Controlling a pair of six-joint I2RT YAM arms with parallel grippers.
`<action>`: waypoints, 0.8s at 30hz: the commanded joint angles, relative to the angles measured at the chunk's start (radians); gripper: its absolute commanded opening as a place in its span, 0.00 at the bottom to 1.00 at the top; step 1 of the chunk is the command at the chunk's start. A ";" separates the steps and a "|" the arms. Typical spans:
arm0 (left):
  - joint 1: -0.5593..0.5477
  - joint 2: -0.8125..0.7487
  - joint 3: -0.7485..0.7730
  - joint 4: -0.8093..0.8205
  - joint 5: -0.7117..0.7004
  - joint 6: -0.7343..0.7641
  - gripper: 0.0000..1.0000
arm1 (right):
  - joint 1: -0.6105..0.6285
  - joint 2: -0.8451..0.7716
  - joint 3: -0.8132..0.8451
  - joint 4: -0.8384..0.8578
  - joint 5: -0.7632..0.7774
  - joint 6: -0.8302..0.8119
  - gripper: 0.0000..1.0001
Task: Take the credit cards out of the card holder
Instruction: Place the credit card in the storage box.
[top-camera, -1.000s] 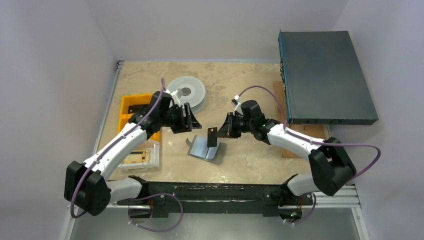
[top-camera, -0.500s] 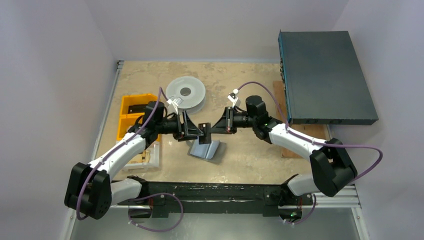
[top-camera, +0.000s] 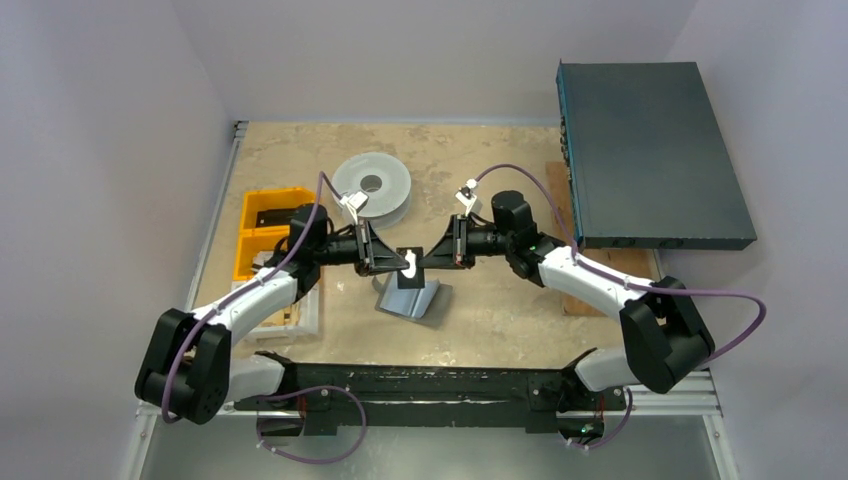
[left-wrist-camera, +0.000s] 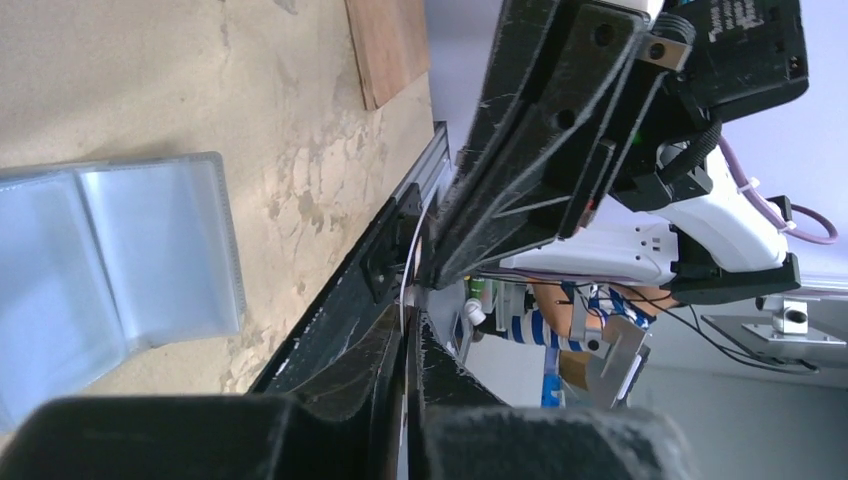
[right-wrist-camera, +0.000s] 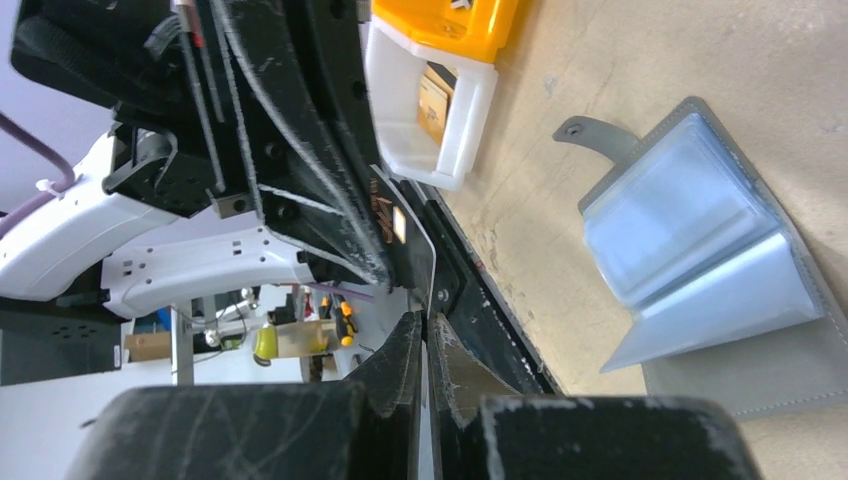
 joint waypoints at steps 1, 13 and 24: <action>0.007 0.015 0.016 0.096 0.043 -0.025 0.00 | -0.001 -0.005 0.062 -0.051 -0.006 -0.054 0.00; 0.009 -0.087 0.320 -0.711 -0.394 0.280 0.00 | 0.000 -0.070 0.172 -0.450 0.317 -0.213 0.86; 0.021 -0.064 0.552 -1.042 -0.712 0.261 0.00 | -0.002 -0.033 0.438 -0.899 0.677 -0.303 0.99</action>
